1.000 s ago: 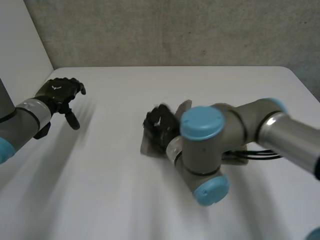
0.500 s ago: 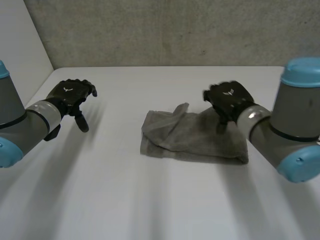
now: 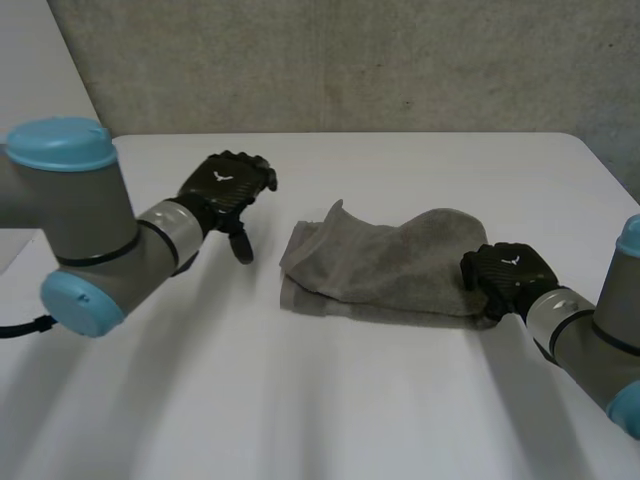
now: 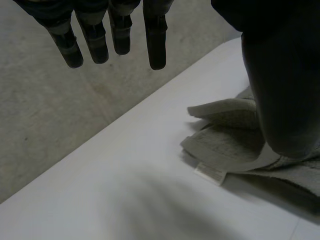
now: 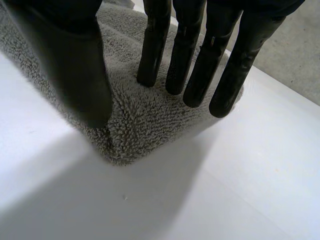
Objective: Fold the towel.
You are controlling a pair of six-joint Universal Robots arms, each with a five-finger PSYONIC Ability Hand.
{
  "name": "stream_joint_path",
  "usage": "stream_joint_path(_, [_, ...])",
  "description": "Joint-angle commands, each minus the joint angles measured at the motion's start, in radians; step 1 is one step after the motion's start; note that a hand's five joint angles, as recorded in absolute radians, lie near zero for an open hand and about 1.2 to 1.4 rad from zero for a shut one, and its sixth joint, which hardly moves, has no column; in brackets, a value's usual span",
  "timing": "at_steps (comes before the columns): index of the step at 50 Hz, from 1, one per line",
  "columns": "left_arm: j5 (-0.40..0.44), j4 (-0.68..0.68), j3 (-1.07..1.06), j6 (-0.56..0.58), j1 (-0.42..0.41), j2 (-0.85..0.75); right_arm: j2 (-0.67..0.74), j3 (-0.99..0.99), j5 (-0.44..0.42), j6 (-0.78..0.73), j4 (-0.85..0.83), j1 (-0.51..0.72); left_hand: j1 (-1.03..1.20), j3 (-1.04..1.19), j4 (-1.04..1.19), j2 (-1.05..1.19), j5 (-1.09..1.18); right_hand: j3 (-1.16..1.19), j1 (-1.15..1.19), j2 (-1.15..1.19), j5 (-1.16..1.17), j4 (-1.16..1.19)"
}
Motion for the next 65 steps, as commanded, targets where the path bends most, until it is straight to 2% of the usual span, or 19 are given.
stream_joint_path(1, [-0.005, -0.001, 0.009, -0.003, -0.025, -0.042, 0.034, -0.011, 0.013, -0.007, -0.051, 0.001, 0.006, 0.008, 0.004, 0.005, -0.003, 0.572, 0.572, 0.570, 0.570, 0.572])
stream_joint_path(9, [-0.005, -0.006, -0.005, -0.006, -0.013, -0.029, -0.004, -0.116, 0.064, -0.016, -0.039, -0.016, 0.006, 0.008, 0.004, 0.005, -0.003, 0.614, 0.615, 0.613, 0.613, 0.614])
stream_joint_path(15, [-0.007, -0.008, -0.007, -0.007, 0.008, -0.001, -0.034, -0.212, 0.068, -0.043, 0.020, -0.001, 0.006, 0.008, 0.004, 0.005, -0.003, 0.614, 0.615, 0.613, 0.613, 0.614])
stream_joint_path(18, [-0.007, -0.008, -0.007, -0.015, 0.024, 0.024, -0.029, -0.294, 0.061, -0.043, 0.072, 0.070, 0.006, 0.008, 0.004, 0.005, -0.003, 0.614, 0.615, 0.613, 0.613, 0.614])
stream_joint_path(23, [-0.005, -0.008, 0.001, -0.073, 0.041, 0.093, 0.060, -0.507, 0.058, -0.052, 0.127, 0.290, 0.004, 0.005, 0.002, 0.002, -0.006, 0.614, 0.615, 0.613, 0.613, 0.614])
stream_joint_path(26, [-0.005, -0.008, 0.002, -0.089, 0.045, 0.105, 0.094, -0.557, 0.055, -0.052, 0.144, 0.337, 0.004, 0.005, 0.002, 0.002, -0.006, 0.614, 0.615, 0.613, 0.613, 0.614])
stream_joint_path(31, [-0.005, -0.006, -0.008, -0.130, 0.058, 0.129, 0.270, -0.714, 0.047, -0.081, 0.216, 0.499, 0.004, 0.005, 0.002, 0.002, -0.006, 0.614, 0.615, 0.613, 0.613, 0.614])
stream_joint_path(36, [-0.004, -0.008, -0.024, -0.133, 0.059, 0.131, 0.393, -0.787, 0.059, -0.167, 0.276, 0.565, 0.004, 0.005, 0.002, 0.002, -0.006, 0.614, 0.615, 0.613, 0.613, 0.614])
stream_joint_path(43, [-0.002, -0.001, -0.041, -0.133, 0.059, 0.131, 0.399, -0.781, 0.068, -0.202, 0.314, 0.562, 0.004, 0.005, 0.002, 0.002, -0.006, 0.574, 0.575, 0.573, 0.573, 0.574])
stream_joint_path(44, [-0.002, 0.000, -0.037, -0.133, 0.059, 0.130, 0.370, -0.770, 0.068, -0.179, 0.313, 0.558, 0.004, 0.005, 0.002, 0.002, -0.006, 0.461, 0.461, 0.460, 0.459, 0.461])
stream_joint_path(48, [-0.004, 0.002, -0.027, -0.133, 0.059, 0.123, 0.279, -0.730, 0.071, -0.104, 0.307, 0.525, 0.004, 0.005, 0.002, 0.002, -0.006, 0.395, 0.395, 0.394, 0.394, 0.395])
stream_joint_path(49, [-0.004, 0.002, -0.022, -0.133, 0.058, 0.122, 0.238, -0.709, 0.073, -0.071, 0.304, 0.500, 0.004, 0.005, 0.002, 0.002, -0.006, 0.235, 0.236, 0.234, 0.234, 0.235])
stream_joint_path(50, [-0.004, 0.002, -0.022, -0.135, 0.054, 0.123, 0.200, -0.684, 0.078, -0.046, 0.301, 0.469, 0.004, 0.005, 0.002, 0.002, -0.006, -0.069, -0.068, -0.070, -0.070, -0.068])
stream_joint_path(51, [-0.004, 0.002, -0.022, -0.135, 0.054, 0.123, 0.200, -0.684, 0.078, -0.046, 0.301, 0.469, 0.004, 0.005, 0.002, 0.002, -0.006, -0.072, -0.071, -0.073, -0.073, -0.071])
stream_joint_path(52, [-0.004, 0.002, -0.022, -0.135, 0.050, 0.125, 0.165, -0.654, 0.088, -0.026, 0.293, 0.440, 0.004, 0.005, 0.002, 0.002, -0.006, -0.420, -0.420, -0.422, -0.422, -0.420])
stream_joint_path(53, [-0.004, 0.002, -0.022, -0.135, 0.042, 0.126, 0.131, -0.615, 0.107, -0.009, 0.281, 0.408, 0.004, 0.005, 0.002, 0.002, -0.006, -0.607, -0.607, -0.609, -0.609, -0.607])
stream_joint_path(59, [-0.005, 0.002, -0.030, -0.136, 0.038, 0.130, 0.046, -0.497, 0.187, 0.025, 0.239, 0.314, 0.004, 0.005, 0.002, 0.002, -0.006, -0.607, -0.607, -0.609, -0.609, -0.607])
stream_joint_path(61, [-0.004, 0.002, -0.037, -0.136, 0.031, 0.131, 0.025, -0.399, 0.223, 0.028, 0.207, 0.251, 0.004, 0.005, 0.002, 0.002, -0.006, -0.607, -0.607, -0.609, -0.609, -0.607])
stream_joint_path(65, [-0.004, 0.002, -0.042, -0.135, 0.027, 0.130, 0.006, -0.298, 0.233, 0.028, 0.155, 0.191, 0.004, 0.005, 0.002, 0.002, -0.006, -0.607, -0.607, -0.609, -0.609, -0.607])
